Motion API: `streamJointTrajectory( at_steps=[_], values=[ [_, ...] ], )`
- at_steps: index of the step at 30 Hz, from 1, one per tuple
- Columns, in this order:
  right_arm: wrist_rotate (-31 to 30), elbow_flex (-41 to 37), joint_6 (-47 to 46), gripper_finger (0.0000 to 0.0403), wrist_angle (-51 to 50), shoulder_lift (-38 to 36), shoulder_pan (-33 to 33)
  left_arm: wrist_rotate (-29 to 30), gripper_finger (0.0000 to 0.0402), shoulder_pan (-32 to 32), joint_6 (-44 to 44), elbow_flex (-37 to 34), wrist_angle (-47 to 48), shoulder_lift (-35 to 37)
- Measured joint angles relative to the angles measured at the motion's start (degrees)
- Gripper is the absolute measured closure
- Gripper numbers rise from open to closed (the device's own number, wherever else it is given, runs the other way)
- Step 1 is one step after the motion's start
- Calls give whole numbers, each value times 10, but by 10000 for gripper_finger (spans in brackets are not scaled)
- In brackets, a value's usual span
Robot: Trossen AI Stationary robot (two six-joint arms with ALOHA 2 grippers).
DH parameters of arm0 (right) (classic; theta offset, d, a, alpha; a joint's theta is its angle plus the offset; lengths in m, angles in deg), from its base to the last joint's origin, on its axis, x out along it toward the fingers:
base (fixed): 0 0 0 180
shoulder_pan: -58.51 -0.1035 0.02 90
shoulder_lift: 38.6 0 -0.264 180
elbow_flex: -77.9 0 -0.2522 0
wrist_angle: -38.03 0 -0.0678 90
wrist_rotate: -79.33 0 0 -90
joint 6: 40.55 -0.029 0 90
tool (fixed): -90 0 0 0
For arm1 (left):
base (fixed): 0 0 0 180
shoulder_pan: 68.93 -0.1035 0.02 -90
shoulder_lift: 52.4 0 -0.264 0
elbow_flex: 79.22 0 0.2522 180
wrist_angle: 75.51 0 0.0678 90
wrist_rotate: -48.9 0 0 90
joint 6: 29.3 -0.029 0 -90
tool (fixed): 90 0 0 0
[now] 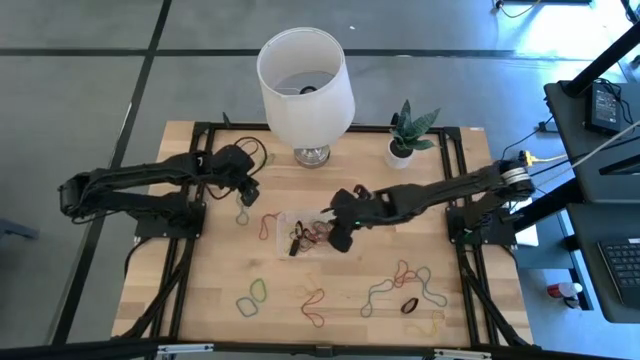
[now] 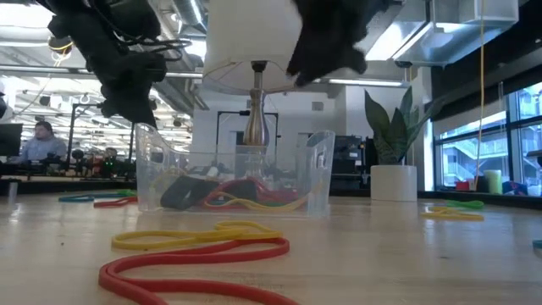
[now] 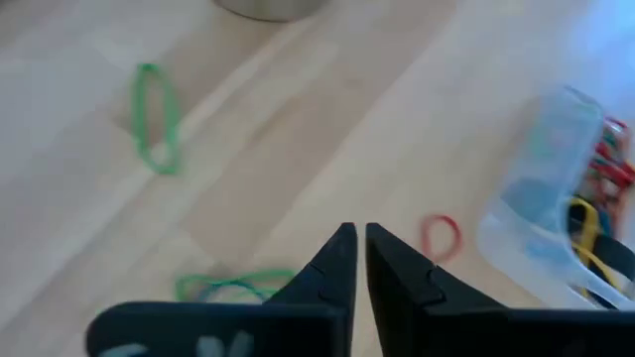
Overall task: Pick and place rubber bands into bin
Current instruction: Put the green rubber band into the transparent bin
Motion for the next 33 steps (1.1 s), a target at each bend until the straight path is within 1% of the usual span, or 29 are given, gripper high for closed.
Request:
streamJointTrajectory(
  at_steps=[3,6,9,11,13,17,20,22,25,28,30,31,33],
  values=[
    [-19,-36,-16,279,-1,-48,-9,-3,350,-30,-16,15,4,-27],
    [-23,-99,-74,287,0,-97,-19,-12,314,-62,-44,26,-3,-69],
    [-24,-173,-150,295,13,-140,-31,-10,273,-90,-75,27,-34,-118],
    [-25,-221,-199,300,38,-163,-39,-2,247,-107,-88,27,-60,-153],
    [-26,-263,-238,304,69,-183,-45,19,227,-122,-89,27,-95,-187],
    [-28,-323,-277,311,159,-205,-49,49,209,-152,-97,27,-176,-249],
    [-28,-340,-283,315,210,-209,-49,51,209,-171,-99,27,-219,-290],
    [-29,-341,-274,318,225,-209,-49,53,212,-181,-100,27,-237,-318],
    [-47,-341,-259,320,240,-209,-48,54,220,-190,-100,28,-256,-359],
    [-57,-341,-252,321,250,-209,-46,60,234,-193,-104,30,-263,-390],
    [-58,-341,-251,321,248,-209,-46,63,259,-193,-87,31,-257,-401],
    [-58,-341,-251,321,249,-209,-46,65,281,-192,-78,32,-247,-403],
    [-58,-341,-246,321,248,-209,-46,72,341,-188,-67,33,-235,-403]
  ],
)
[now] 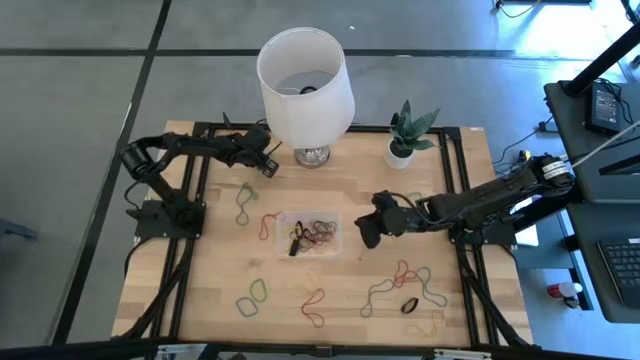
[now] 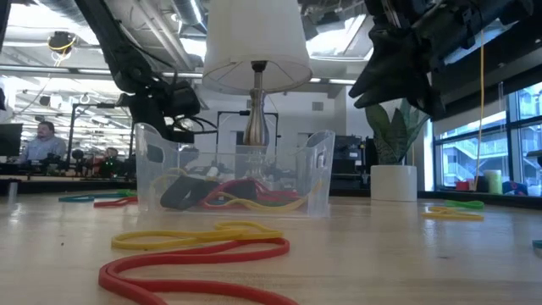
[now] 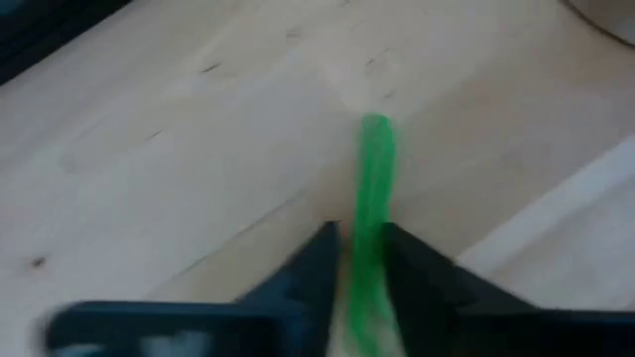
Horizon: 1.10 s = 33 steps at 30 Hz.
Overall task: Pick and place rubber bands into bin
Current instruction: Put the green rubber band into the transparent bin
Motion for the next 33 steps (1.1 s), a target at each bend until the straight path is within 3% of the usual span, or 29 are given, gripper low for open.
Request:
streamJointTrajectory(
  at_steps=[3,10,15,19,25,33],
  values=[
    [0,0,20,321,-1,0,0,2,389,6,4,0,19,12],
    [36,0,42,337,-75,0,0,-25,399,49,54,-9,172,119],
    [107,0,88,391,-158,-2,5,37,400,142,101,30,334,213],
    [135,0,148,393,-218,-15,14,69,400,245,184,91,415,258],
    [172,-52,222,398,-231,-88,46,89,400,405,307,188,438,245],
    [213,-185,234,400,-159,-253,83,131,400,521,350,330,432,110]
  ],
)
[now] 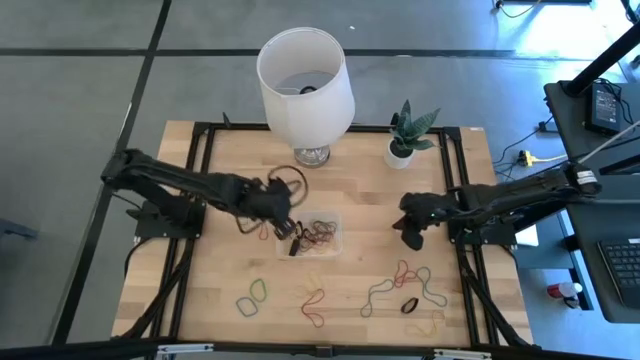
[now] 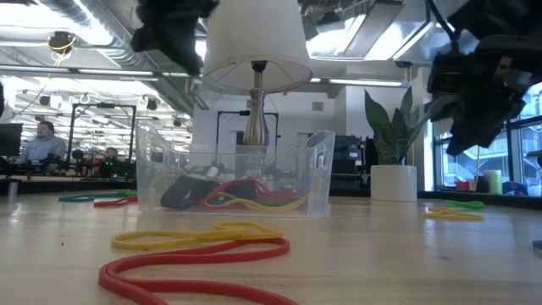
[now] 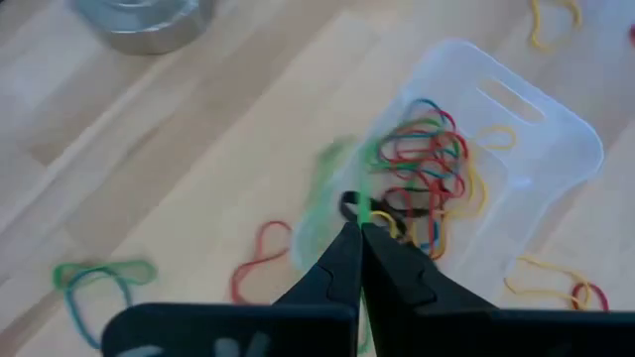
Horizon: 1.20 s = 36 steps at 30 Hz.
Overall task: Pick and place rubber bands into bin
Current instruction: Put the green rubber band into the transparent bin, then put the blue rubber band into the transparent bin
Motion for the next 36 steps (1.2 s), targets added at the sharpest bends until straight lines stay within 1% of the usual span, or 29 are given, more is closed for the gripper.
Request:
streamJointTrajectory(
  at_steps=[5,9,13,17,19,24,28,30,32,36],
  values=[
    [4,-33,-4,397,17,-64,2,-5,400,20,-1,59,2,-98],
    [15,-39,2,396,31,-88,2,-19,396,19,0,82,1,-157],
    [28,-39,14,396,34,-93,1,-51,380,12,40,83,7,-197],
    [38,-39,13,396,35,-92,0,-94,353,5,77,83,12,-219],
    [38,-39,15,396,36,-92,0,-104,336,3,91,83,12,-221],
    [39,-39,15,396,36,-92,0,-106,296,6,108,83,12,-205],
    [38,-39,16,396,37,-92,0,-108,279,8,131,83,12,-178],
    [36,-39,17,396,37,-92,0,-103,278,11,141,83,11,-162],
    [29,-39,17,396,38,-92,0,-78,284,19,142,83,11,-141],
    [27,-39,14,396,39,-92,0,-36,313,40,101,83,12,-104]
  ],
)
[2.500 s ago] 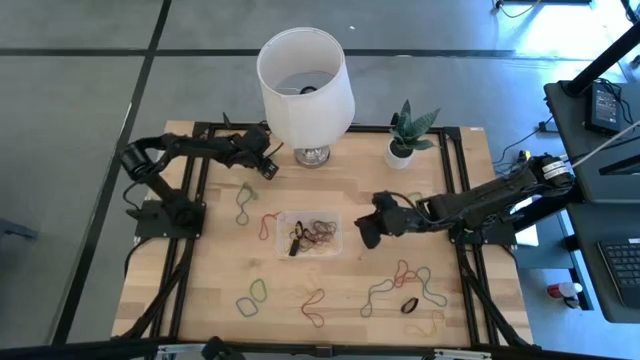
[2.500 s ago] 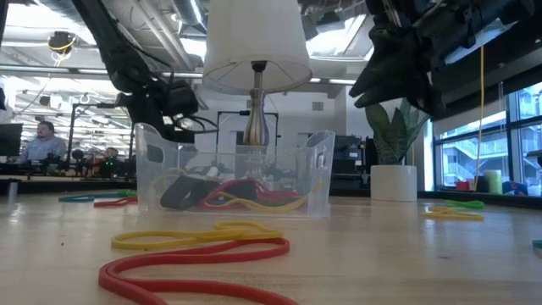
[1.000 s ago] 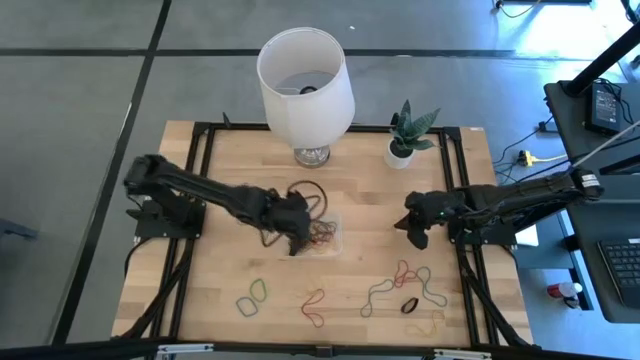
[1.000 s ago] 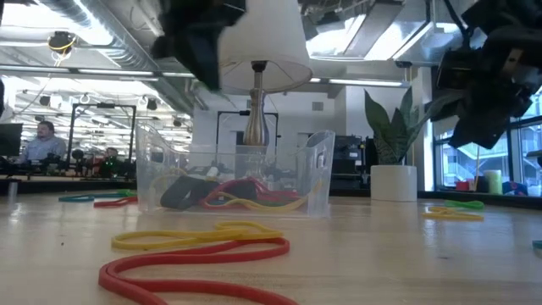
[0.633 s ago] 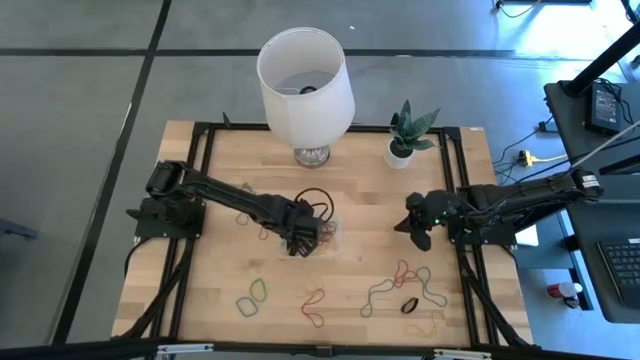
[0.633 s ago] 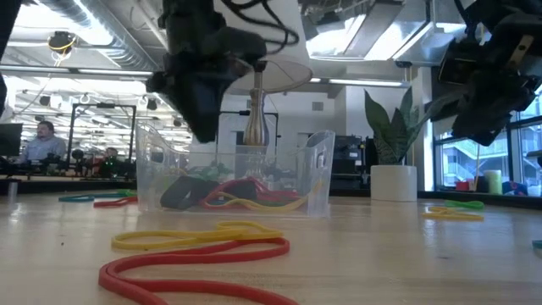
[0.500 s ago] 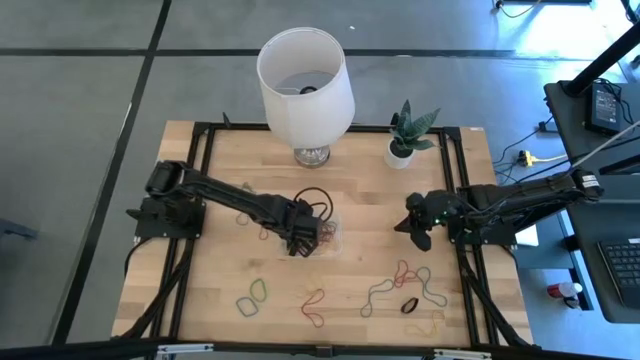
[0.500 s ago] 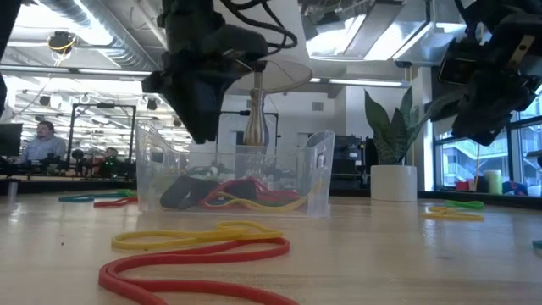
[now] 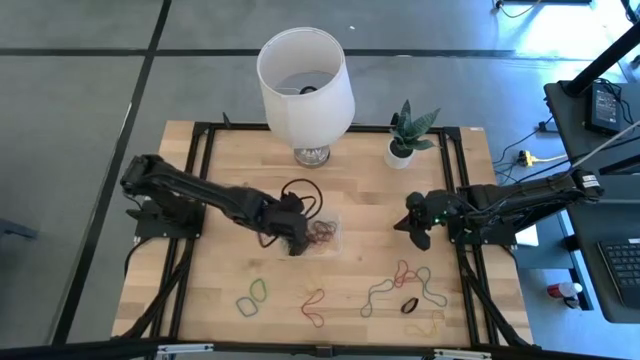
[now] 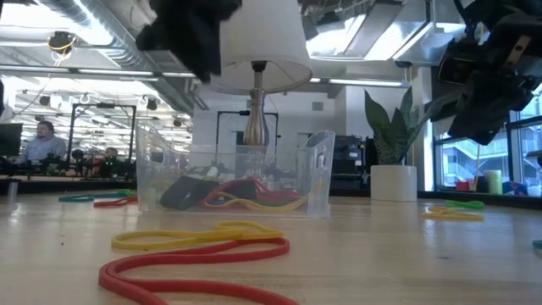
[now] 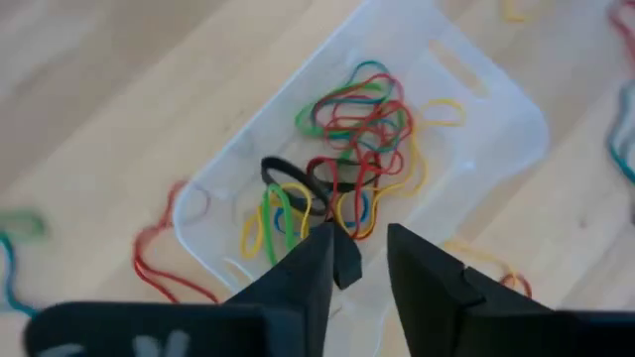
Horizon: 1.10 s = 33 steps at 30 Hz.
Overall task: Pick and place rubber bands into bin
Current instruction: Put the blue rubber band into the transparent bin
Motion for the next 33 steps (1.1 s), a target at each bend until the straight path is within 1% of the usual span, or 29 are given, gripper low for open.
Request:
streamJointTrajectory(
  at_steps=[3,5,6,10,12,14,18,21,23,25,28,33],
  values=[
    [-22,0,-14,399,0,0,-1,4,352,12,-54,-6,-1,29],
    [-41,2,-25,400,-1,0,-6,8,384,19,-82,-21,-1,50],
    [-52,5,-30,400,-2,0,-9,13,392,22,-89,-31,1,61],
    [-94,32,-60,401,-1,5,-28,43,400,35,-97,-93,-8,117],
    [-112,50,-76,401,-11,16,-41,53,400,42,-98,-135,-32,148],
    [-128,78,-102,401,-41,39,-55,53,400,49,-107,-180,-60,183],
    [-141,150,-176,402,-149,112,-86,53,400,57,-126,-266,-125,250],
    [-126,217,-273,402,-270,184,-114,51,400,61,-144,-318,-167,296],
    [-88,257,-368,402,-359,231,-133,41,400,64,-155,-345,-182,323],
    [-50,289,-456,401,-422,271,-157,32,400,67,-163,-368,-196,346],
    [-8,313,-535,394,-450,316,-200,31,400,74,-169,-389,-195,373],
    [16,318,-634,368,-425,369,-268,28,400,74,-194,-413,-197,402]
  ],
)
